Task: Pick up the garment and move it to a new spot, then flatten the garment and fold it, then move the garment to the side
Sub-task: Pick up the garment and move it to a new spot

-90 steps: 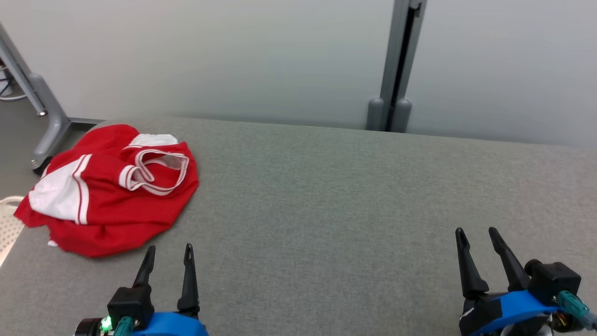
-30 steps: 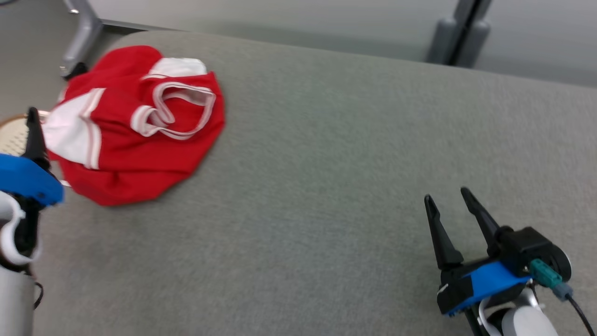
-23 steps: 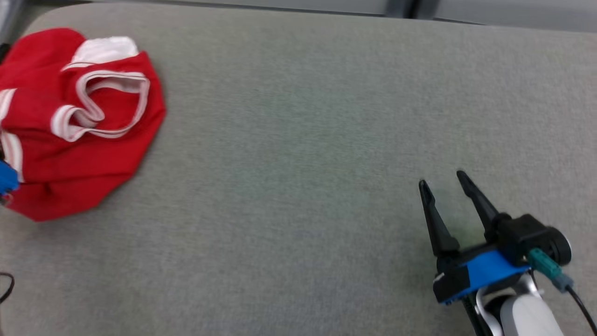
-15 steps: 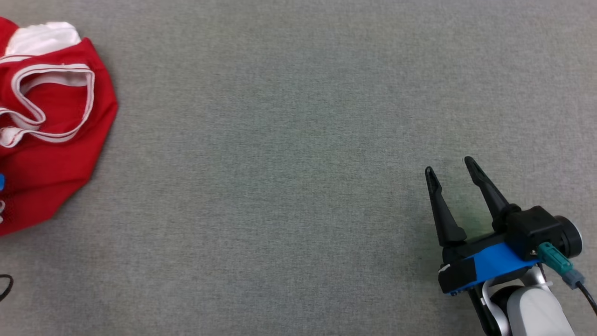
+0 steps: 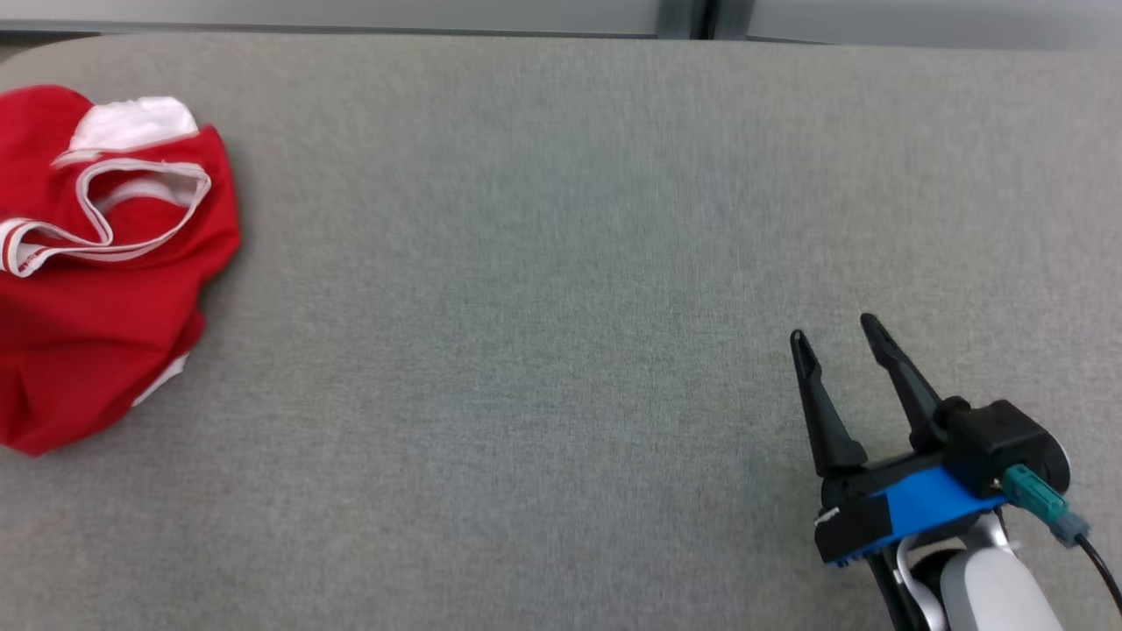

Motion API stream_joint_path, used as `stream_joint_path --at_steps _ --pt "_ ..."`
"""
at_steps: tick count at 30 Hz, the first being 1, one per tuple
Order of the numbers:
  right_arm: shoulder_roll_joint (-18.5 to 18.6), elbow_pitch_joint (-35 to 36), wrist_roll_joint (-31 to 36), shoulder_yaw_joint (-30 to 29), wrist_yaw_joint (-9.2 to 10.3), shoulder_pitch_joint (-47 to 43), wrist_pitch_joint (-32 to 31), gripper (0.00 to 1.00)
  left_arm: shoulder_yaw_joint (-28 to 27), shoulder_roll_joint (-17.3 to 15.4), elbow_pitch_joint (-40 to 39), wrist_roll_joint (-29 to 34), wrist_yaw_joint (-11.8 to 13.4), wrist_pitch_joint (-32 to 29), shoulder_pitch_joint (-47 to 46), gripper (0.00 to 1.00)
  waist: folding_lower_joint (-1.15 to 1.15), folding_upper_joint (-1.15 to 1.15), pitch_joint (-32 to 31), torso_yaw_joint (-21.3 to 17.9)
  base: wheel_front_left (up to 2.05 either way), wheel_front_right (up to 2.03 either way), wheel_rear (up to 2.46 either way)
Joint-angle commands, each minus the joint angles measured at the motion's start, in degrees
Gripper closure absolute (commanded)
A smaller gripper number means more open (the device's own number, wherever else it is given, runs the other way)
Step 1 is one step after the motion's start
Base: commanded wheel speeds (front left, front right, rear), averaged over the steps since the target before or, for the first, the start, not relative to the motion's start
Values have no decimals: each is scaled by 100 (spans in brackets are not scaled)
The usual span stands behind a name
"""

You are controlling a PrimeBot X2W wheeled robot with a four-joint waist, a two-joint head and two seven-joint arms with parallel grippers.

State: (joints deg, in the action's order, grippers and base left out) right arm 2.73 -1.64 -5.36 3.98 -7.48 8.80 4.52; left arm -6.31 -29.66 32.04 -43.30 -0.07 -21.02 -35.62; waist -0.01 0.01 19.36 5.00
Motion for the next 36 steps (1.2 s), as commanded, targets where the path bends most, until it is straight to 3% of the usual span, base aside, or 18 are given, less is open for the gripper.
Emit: stream_joint_path --at_steps 1,8,16,26,36 --pt "30 -88 -69 36 -3 -71 71 0 72 -135 -132 113 -75 34 -156 100 1 -1 -239 -57 0 0 0" --pt "29 -618 -478 185 -3 -276 351 0 345 -322 -879 358 -288 117 -570 100 1 -1 -1194 -172 0 0 0" --pt "28 -938 -692 197 -3 -509 513 0 964 18 -1838 503 -341 -227 -1359 100 1 -1 -1881 -495 0 0 0" --pt "29 -973 -789 375 -3 -520 534 0 1429 541 -2173 529 -308 -284 -2125 100 1 -1 -1972 -1314 0 0 0" --pt "25 -963 -775 210 -3 -476 564 0 1947 920 -2144 461 -445 -336 -1668 100 1 -1 -1769 -1830 0 0 0"
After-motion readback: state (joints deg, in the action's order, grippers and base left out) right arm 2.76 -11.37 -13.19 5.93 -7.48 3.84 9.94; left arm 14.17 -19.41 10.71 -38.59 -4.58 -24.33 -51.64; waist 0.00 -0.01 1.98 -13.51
